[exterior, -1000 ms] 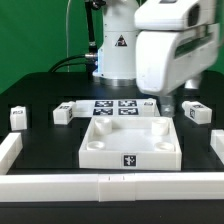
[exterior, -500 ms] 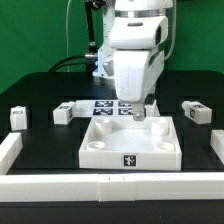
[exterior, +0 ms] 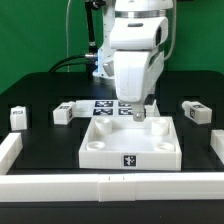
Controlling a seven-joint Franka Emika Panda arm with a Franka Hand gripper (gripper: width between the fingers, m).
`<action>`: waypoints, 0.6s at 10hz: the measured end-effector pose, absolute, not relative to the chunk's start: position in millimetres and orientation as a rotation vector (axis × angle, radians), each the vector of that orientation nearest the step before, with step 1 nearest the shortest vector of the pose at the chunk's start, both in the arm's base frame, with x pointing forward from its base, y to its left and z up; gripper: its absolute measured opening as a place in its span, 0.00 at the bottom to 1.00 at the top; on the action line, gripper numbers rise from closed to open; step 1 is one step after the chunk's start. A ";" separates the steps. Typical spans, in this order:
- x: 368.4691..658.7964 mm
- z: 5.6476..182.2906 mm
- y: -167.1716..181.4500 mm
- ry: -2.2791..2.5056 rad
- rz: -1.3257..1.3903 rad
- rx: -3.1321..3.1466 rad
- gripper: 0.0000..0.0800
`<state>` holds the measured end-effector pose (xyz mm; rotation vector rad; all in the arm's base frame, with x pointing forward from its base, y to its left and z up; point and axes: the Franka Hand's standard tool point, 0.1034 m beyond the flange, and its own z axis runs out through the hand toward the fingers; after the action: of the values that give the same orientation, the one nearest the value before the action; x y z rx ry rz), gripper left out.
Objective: Assemble one leg
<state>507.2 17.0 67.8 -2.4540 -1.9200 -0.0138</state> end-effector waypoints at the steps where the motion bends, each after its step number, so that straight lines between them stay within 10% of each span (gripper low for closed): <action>1: 493.3 63.5 10.8 -1.991 -0.027 -2.403 0.81; 6: 435.5 16.9 1.9 -2.025 0.012 -2.321 0.81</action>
Offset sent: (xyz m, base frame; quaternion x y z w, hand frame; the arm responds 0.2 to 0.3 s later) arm -0.0466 0.0056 -0.0268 0.0108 0.0364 -0.0332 0.9987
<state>435.5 1.9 16.9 -2.3209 -2.0252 0.0122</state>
